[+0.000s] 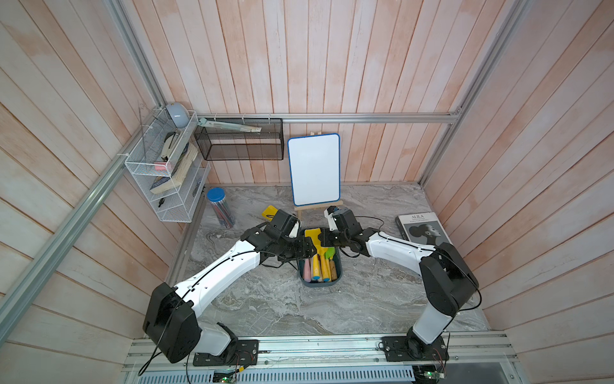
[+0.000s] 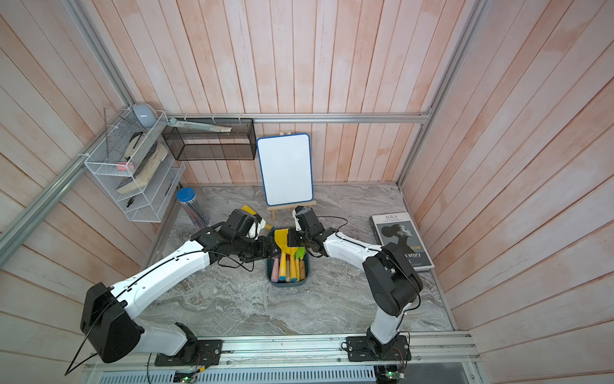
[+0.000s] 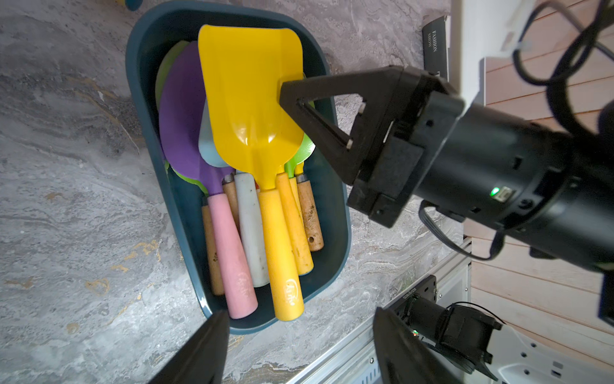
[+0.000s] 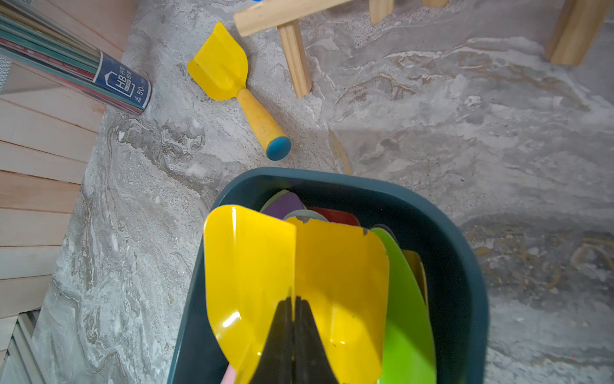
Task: Put the shovel into the storage box
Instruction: Place the shovel in the storage box.
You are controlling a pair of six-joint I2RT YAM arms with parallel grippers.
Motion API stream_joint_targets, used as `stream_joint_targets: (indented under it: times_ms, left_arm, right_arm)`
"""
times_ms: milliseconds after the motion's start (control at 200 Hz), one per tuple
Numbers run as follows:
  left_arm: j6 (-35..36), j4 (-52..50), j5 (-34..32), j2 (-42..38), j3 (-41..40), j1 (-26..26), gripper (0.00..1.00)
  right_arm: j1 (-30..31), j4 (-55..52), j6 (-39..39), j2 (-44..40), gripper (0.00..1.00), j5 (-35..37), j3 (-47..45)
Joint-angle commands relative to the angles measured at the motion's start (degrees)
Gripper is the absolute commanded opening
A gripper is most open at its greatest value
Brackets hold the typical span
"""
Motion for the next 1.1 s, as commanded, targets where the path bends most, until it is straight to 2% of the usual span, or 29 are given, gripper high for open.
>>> stream_joint_targets:
  times_ms: [0, 430, 1095]
  left_arm:
    - [1.1, 1.7, 0.8, -1.4, -1.0, 0.1, 0.74]
    - [1.2, 2.0, 0.2, -2.4, -1.4, 0.1, 0.74]
    - [1.1, 1.4, -0.5, -2.3, -1.5, 0.1, 0.74]
  right_arm:
    - [-0.9, 3.3, -1.4, -1.2, 0.00, -2.5, -1.1]
    - [-2.5, 8.0, -4.5, 2.3, 0.00, -4.8, -2.9]
    - [-3.1, 10.0, -4.2, 6.1, 0.00, -4.9, -5.6]
